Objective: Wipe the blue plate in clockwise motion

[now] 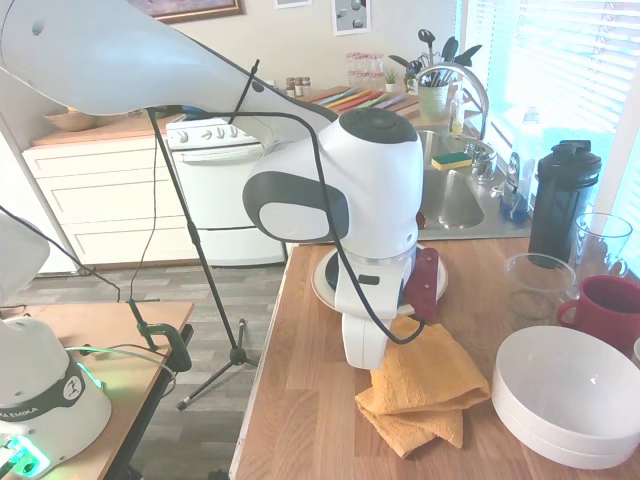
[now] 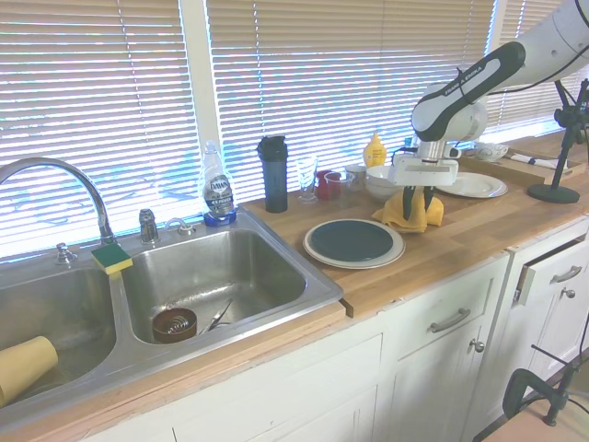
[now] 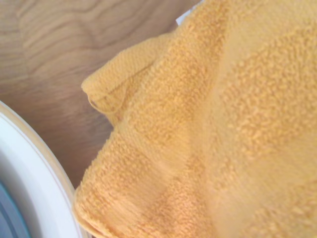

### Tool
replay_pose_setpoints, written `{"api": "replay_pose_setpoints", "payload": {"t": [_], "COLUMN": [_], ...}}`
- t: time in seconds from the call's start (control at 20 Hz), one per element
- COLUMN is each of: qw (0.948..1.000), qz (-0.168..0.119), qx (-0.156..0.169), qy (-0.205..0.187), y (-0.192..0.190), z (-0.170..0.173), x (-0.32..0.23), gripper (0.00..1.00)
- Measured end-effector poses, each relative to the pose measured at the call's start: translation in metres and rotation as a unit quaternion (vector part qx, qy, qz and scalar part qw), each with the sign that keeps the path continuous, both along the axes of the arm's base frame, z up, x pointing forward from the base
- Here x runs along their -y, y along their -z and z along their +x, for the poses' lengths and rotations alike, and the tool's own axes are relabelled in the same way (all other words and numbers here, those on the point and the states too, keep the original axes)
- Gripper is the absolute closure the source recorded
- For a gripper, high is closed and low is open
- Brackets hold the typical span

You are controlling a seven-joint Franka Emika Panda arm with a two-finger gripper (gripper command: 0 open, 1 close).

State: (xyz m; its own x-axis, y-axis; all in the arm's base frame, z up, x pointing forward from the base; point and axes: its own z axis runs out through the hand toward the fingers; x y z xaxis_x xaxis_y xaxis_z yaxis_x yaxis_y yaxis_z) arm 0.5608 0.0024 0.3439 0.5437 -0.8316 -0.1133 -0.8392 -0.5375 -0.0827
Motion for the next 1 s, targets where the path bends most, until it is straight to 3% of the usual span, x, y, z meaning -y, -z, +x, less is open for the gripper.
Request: {"api": "replay_pose_setpoints", "payload": {"t": [0.45, 1.0], "qw": [0.9999, 0.9979], "qz": [-0.002, -0.016], "qx": [0.008, 0.052], "qy": [-0.005, -0.036], "y": [-0.008, -0.100], "z": [0.000, -0.020], "x": [-0.005, -0.053], "gripper": [1.00, 1.00]}}
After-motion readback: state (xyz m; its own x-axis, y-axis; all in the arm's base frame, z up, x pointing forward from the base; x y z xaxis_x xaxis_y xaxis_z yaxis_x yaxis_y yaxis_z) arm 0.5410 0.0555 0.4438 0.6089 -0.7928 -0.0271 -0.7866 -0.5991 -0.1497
